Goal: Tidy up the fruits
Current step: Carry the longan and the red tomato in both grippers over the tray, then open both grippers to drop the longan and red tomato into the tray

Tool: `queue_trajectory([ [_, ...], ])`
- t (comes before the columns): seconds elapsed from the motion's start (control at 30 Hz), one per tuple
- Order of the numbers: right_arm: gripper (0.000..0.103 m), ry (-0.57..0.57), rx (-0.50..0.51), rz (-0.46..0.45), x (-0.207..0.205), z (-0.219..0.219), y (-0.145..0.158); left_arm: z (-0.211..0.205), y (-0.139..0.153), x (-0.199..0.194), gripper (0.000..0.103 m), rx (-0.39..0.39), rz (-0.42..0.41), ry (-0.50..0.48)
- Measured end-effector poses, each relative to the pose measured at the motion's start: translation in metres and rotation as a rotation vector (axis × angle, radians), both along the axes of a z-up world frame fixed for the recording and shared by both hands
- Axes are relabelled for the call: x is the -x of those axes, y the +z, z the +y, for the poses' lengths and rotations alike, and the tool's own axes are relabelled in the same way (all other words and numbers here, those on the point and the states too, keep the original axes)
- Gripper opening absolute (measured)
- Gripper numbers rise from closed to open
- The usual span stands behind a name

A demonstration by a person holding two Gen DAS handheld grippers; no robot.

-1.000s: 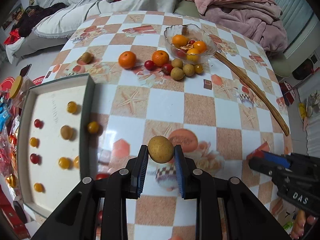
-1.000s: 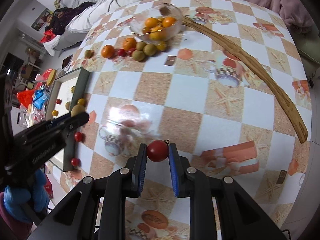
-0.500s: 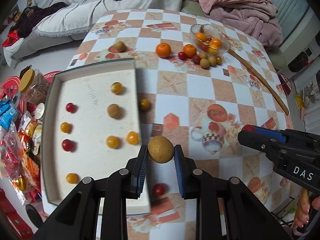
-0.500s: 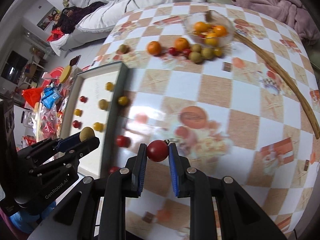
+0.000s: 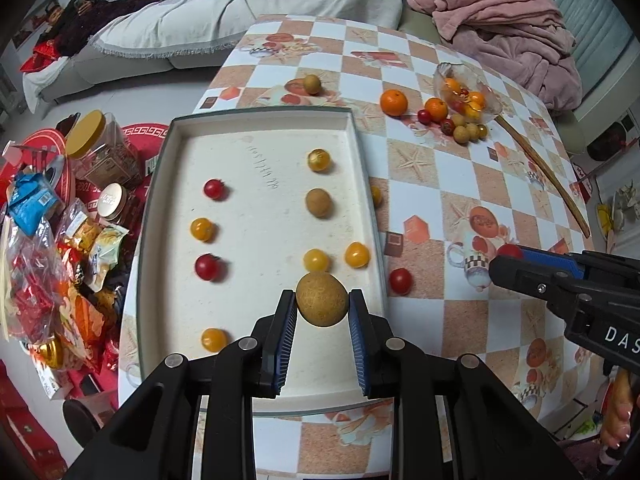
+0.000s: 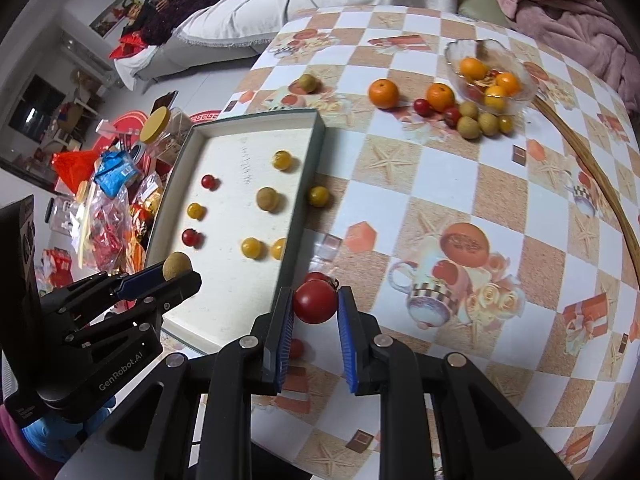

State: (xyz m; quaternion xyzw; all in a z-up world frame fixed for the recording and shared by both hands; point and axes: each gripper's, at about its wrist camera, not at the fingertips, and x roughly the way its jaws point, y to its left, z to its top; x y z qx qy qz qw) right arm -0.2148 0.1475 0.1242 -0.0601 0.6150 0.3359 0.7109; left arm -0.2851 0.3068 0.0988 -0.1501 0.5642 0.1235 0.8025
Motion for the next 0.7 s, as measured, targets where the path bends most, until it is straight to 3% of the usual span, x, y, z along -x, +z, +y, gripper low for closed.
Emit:
queue_trajectory([
  [0.27, 0.024, 0.051, 0.019, 0.029, 0.010, 0.038, -0.017, 0.044, -0.010, -0.007, 0.028, -0.014, 0.004, 0.029],
  [0.7, 0.024, 0.156, 0.092, 0.063, 0.040, 0.094, -0.063, 0.109, -0.041, -0.088, 0.028, -0.062, -0.004, 0.013],
])
